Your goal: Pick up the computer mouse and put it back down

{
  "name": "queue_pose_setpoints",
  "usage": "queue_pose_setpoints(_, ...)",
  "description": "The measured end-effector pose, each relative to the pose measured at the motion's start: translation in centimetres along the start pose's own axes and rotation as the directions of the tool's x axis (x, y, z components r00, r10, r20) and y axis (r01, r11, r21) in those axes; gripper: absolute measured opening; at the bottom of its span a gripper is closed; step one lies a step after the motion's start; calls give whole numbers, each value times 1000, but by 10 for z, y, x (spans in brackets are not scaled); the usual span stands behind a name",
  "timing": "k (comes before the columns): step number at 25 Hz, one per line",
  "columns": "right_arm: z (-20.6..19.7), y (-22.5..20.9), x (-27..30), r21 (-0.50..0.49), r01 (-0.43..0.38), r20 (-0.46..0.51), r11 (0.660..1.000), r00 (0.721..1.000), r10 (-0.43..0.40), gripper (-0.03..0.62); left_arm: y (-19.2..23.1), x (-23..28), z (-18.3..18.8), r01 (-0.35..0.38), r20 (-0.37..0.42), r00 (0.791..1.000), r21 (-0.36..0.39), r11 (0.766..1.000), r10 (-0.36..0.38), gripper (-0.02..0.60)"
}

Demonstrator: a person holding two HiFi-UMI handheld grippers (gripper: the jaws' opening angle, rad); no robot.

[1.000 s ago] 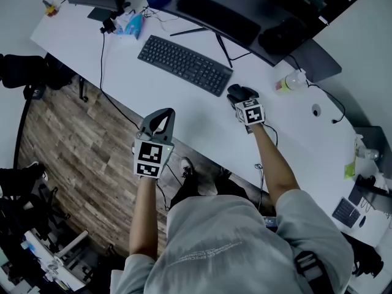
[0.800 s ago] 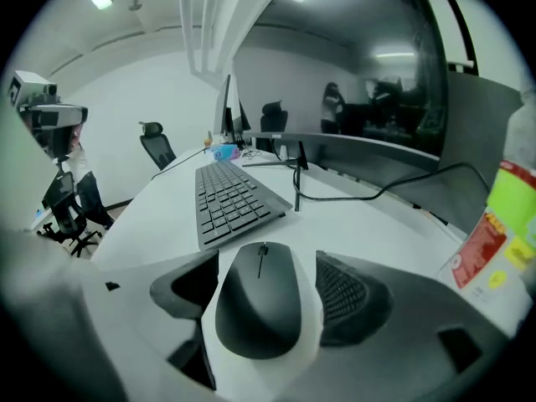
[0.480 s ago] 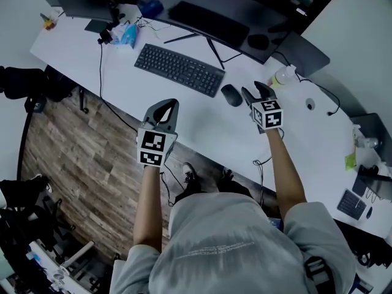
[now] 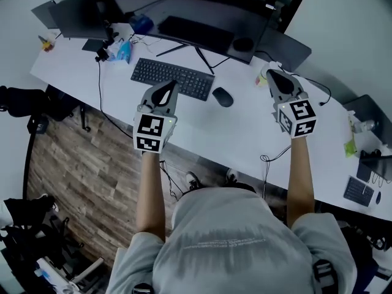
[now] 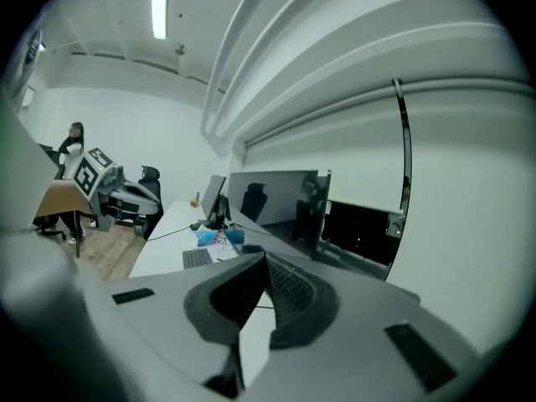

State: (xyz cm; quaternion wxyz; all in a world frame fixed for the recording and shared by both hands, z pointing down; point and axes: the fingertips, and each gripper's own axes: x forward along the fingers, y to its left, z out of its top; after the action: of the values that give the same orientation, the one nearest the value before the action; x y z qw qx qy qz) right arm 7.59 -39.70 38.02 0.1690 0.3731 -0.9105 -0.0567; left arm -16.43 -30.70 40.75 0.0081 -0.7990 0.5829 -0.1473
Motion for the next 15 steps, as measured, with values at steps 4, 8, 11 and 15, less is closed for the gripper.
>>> queue_pose_setpoints(4,38,0,-32,-31,25,63,999,998,-23,2,-10,-1,38,15,59,998,50,999,-18,11)
queue_pose_setpoints(8,68,6,-54,-70,42,115,997,993,-34,2,-18,-7,74,25,123,992,95,995,-37,11)
queue_pose_setpoints(11,84,9,-64,-86,48,146,995,989,-35,2,-22,-12,95,28,160,986,122,992,-48,11)
queue_pose_setpoints(15,97,12,-70,-99,45,166,994,986,-28,2,-27,-19,112,27,189,981,145,989,-55,11)
